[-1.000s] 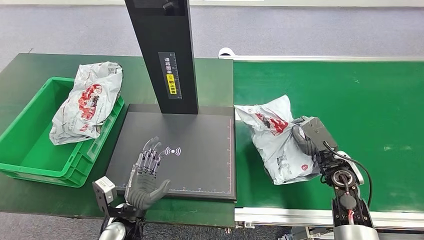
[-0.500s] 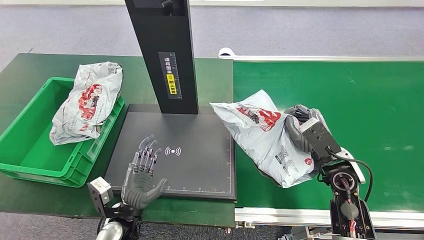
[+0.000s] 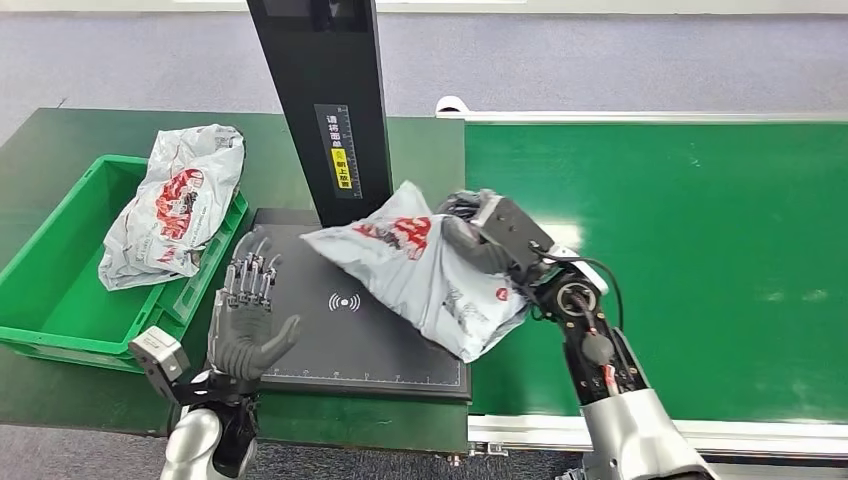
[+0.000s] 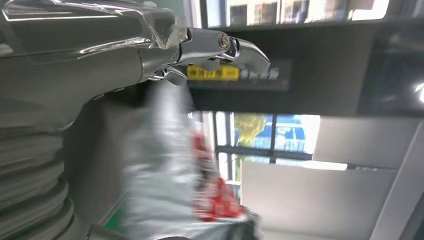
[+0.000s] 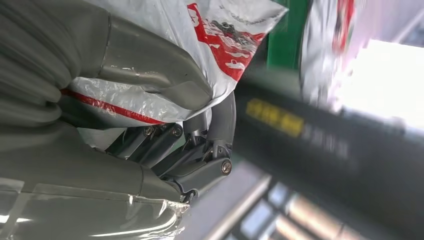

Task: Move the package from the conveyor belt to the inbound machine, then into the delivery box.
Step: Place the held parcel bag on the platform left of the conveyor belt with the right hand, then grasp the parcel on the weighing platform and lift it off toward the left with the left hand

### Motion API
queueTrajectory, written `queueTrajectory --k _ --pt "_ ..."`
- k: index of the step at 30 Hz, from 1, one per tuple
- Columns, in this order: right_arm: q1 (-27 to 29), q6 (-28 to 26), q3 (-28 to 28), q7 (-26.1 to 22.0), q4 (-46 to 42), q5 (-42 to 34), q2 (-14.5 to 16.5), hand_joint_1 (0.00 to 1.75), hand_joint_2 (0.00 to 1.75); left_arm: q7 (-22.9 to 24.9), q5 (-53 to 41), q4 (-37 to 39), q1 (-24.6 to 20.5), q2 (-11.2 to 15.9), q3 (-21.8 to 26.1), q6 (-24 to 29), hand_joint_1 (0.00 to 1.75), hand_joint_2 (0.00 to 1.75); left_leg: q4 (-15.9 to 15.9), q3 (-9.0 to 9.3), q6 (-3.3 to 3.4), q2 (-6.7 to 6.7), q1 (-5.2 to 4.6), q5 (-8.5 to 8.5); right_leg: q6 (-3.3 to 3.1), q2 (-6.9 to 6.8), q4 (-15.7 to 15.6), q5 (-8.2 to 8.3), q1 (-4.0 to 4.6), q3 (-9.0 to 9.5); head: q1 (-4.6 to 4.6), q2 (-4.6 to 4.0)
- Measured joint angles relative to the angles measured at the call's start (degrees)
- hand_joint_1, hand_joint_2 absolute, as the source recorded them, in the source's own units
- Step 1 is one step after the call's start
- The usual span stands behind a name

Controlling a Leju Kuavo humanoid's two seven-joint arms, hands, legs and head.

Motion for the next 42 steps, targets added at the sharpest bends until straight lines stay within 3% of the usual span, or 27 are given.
queueTrajectory --k 1,2,5,6,11,18,22,27,32,38,42 --pt "-0.84 0.35 1.03 -0.19 2.49 -0.13 1.22 1.75 1.75 0.07 -0.04 -0.34 -0.16 -0.01 0.44 0.03 0.00 1.75 0.00 -0.01 0.00 0.00 0.00 0.00 0.00 -0.01 0.00 0.00 0.00 -0.01 0.01 0.00" --pt "-1.62 0.78 1.96 -0.24 4.82 -0.33 2.50 1.54 1.75 0.19 -0.10 -0.68 -0.26 -0.03 0.84 0.08 0.00 1.75 0.00 -0.03 -0.01 -0.01 0.01 0.00 0.00 -0.01 0.01 0.00 0.01 -0.04 0.01 -0.01" --pt "-3.80 2.05 4.14 0.21 10.69 -0.84 6.32 0.23 1.75 0.92 -0.27 -1.50 -0.44 -0.26 1.71 0.18 0.00 1.75 0.00 -0.08 -0.01 0.00 0.01 0.00 0.00 0.01 0.01 -0.01 0.01 -0.12 0.01 -0.01" --pt "-4.46 2.18 4.77 0.55 12.25 -0.83 7.42 0.00 1.75 1.16 -0.29 -1.62 -0.52 -0.34 1.92 0.19 0.00 1.75 0.00 -0.09 -0.01 0.00 0.01 0.00 -0.01 0.01 0.01 -0.01 0.01 -0.12 0.01 -0.01" --pt "-6.93 1.62 7.61 1.80 18.42 -0.87 11.71 0.00 1.75 1.76 -0.37 -1.72 -0.72 -0.50 2.48 0.19 0.00 1.75 0.00 -0.09 -0.01 0.00 0.00 0.00 -0.01 -0.01 0.00 -0.01 0.00 -0.12 0.02 0.00" --pt "-7.53 1.61 8.47 1.80 20.56 -1.14 12.80 0.00 1.75 1.83 -0.39 -1.72 -0.73 -0.50 2.67 0.17 0.00 1.75 0.01 -0.08 -0.01 -0.03 -0.01 0.00 -0.01 0.00 0.00 0.00 -0.01 -0.11 0.02 -0.01" --pt "-4.98 -1.21 8.48 -5.71 15.81 -6.57 10.76 0.00 1.75 2.45 -4.79 -1.70 0.12 -0.48 1.65 -0.84 0.00 1.75 0.03 -0.05 -0.01 -0.08 -0.01 0.00 -0.01 -0.01 -0.02 0.00 -0.01 -0.13 0.01 0.01" --pt "0.94 -3.31 5.87 -6.00 -0.12 -11.31 7.00 0.00 1.75 4.90 -20.98 -1.42 1.08 0.05 -1.76 3.01 0.00 1.75 0.03 -0.07 0.00 -0.03 -0.04 -0.02 -0.01 0.00 -0.04 0.00 -0.05 -0.17 0.01 0.00" --pt "8.13 -4.93 0.64 -5.97 -16.59 -11.67 3.22 0.00 1.75 10.85 -45.88 -0.05 1.18 1.13 -5.77 15.01 0.00 1.75 0.04 -0.11 0.01 -0.20 -0.04 -0.03 0.00 -0.18 -0.07 0.00 -0.05 -0.14 0.01 0.00" --pt "12.87 -5.50 -4.23 -8.09 -27.14 -11.42 0.77 0.00 1.75 14.11 -59.72 3.77 1.19 2.26 -9.86 19.54 0.00 1.75 0.03 -0.09 0.01 -0.18 -0.04 -0.02 -0.01 -0.15 -0.07 0.00 -0.05 -0.14 0.01 -0.01" --pt "14.92 -5.14 -6.15 -9.69 -31.64 -11.82 0.30 0.00 1.75 21.35 -74.79 8.19 0.50 2.92 -13.19 25.30 0.00 1.75 0.03 -0.09 0.01 -0.17 -0.04 -0.02 -0.01 -0.15 -0.07 0.00 -0.05 -0.13 0.01 0.00"
